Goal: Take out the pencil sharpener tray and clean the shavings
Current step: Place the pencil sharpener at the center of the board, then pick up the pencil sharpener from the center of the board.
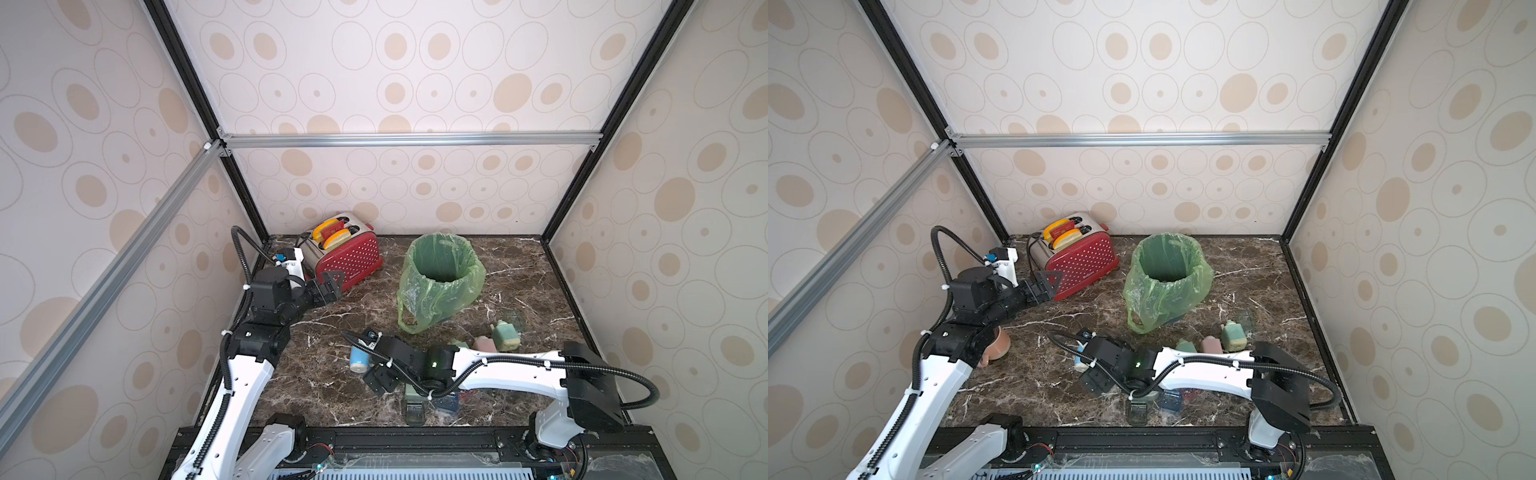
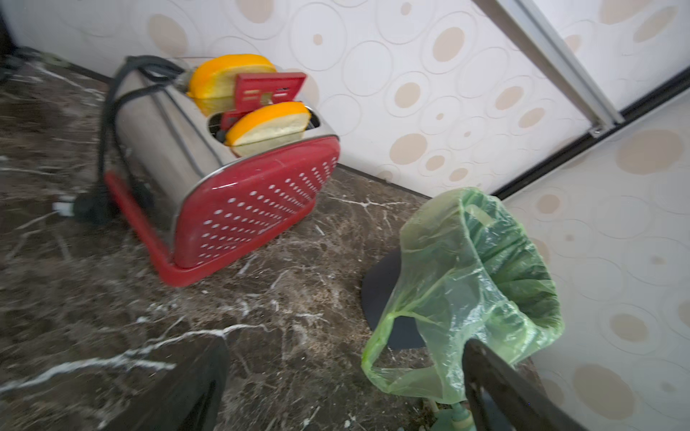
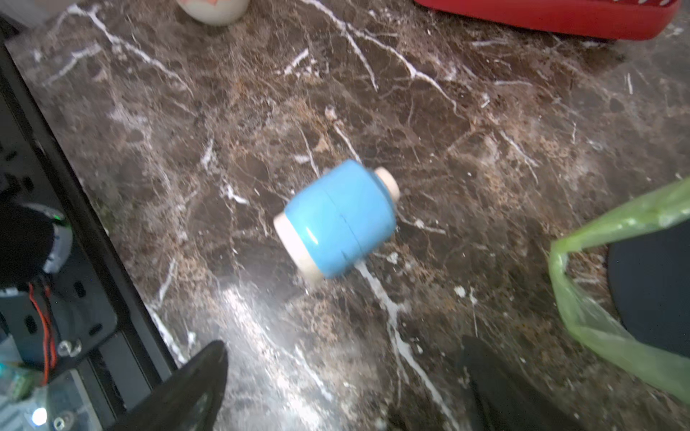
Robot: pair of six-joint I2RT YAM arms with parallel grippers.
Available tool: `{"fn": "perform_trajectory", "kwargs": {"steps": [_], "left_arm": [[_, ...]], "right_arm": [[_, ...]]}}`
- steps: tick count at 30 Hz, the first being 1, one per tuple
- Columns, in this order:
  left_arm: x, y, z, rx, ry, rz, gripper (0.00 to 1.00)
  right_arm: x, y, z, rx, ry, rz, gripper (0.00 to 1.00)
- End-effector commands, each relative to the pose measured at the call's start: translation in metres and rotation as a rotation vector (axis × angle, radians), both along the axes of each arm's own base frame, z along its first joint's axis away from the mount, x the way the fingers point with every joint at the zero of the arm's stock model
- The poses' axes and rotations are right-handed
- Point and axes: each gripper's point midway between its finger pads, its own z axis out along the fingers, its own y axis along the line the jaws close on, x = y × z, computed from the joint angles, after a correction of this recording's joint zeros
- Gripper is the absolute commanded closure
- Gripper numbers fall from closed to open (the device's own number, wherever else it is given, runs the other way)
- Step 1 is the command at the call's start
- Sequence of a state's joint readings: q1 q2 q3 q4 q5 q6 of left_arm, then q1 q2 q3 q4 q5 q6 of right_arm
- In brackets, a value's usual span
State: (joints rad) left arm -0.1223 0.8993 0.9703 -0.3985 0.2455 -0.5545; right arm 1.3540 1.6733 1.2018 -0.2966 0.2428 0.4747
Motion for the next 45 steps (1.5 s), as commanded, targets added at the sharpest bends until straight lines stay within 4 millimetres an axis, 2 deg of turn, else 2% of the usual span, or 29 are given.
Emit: {"fn": "perform_trajectory", "kwargs": {"steps": [1, 3, 5, 10, 14, 18, 21, 23, 27, 33, 42, 44, 45], "left_arm": [[-0.017, 0.055, 0.003, 0.144, 0.051, 0.263, 0.01], [-0.028, 0.079, 0.0, 0.192, 0.077, 0.389, 0.01], [-0.039, 0.094, -0.005, 0.23, 0.109, 0.46, 0.01], [-0.049, 0.108, -0.005, 0.255, 0.121, 0.539, 0.01], [-0.051, 0.109, -0.005, 0.247, 0.113, 0.549, 0.01], [-0.05, 0.109, -0.007, 0.252, 0.115, 0.546, 0.01], [-0.047, 0.105, -0.007, 0.24, 0.102, 0.523, 0.01], [-0.046, 0.103, -0.008, 0.232, 0.099, 0.513, 0.01], [-0.044, 0.102, -0.008, 0.234, 0.095, 0.507, 0.01], [-0.04, 0.097, -0.009, 0.219, 0.087, 0.486, 0.01], [-0.039, 0.095, -0.005, 0.232, 0.08, 0.463, 0.01], [-0.039, 0.095, -0.004, 0.231, 0.079, 0.461, 0.01], [-0.038, 0.094, -0.004, 0.232, 0.079, 0.46, 0.01]], "right_arm": [[0.006, 0.008, -0.009, -0.014, 0.08, -0.074, 0.01], [0.009, 0.015, -0.013, -0.022, 0.091, -0.106, 0.01], [0.015, 0.016, -0.024, -0.054, 0.097, -0.159, 0.01], [0.024, 0.015, -0.044, -0.136, 0.11, -0.258, 0.01], [0.025, 0.027, -0.048, -0.114, 0.118, -0.245, 0.01], [0.029, 0.029, -0.062, -0.128, 0.162, -0.251, 0.01], [0.032, 0.025, -0.069, -0.132, 0.194, -0.27, 0.05], [0.035, 0.019, -0.067, -0.121, 0.184, -0.284, 0.09], [0.038, 0.005, -0.058, -0.108, 0.145, -0.287, 0.09], [0.031, 0.018, -0.059, -0.085, 0.154, -0.197, 0.08], [0.04, 0.037, -0.055, -0.058, 0.104, -0.163, 0.07], [0.043, 0.037, -0.055, -0.063, 0.102, -0.174, 0.09], [0.044, 0.035, -0.056, -0.068, 0.103, -0.185, 0.14]]}}
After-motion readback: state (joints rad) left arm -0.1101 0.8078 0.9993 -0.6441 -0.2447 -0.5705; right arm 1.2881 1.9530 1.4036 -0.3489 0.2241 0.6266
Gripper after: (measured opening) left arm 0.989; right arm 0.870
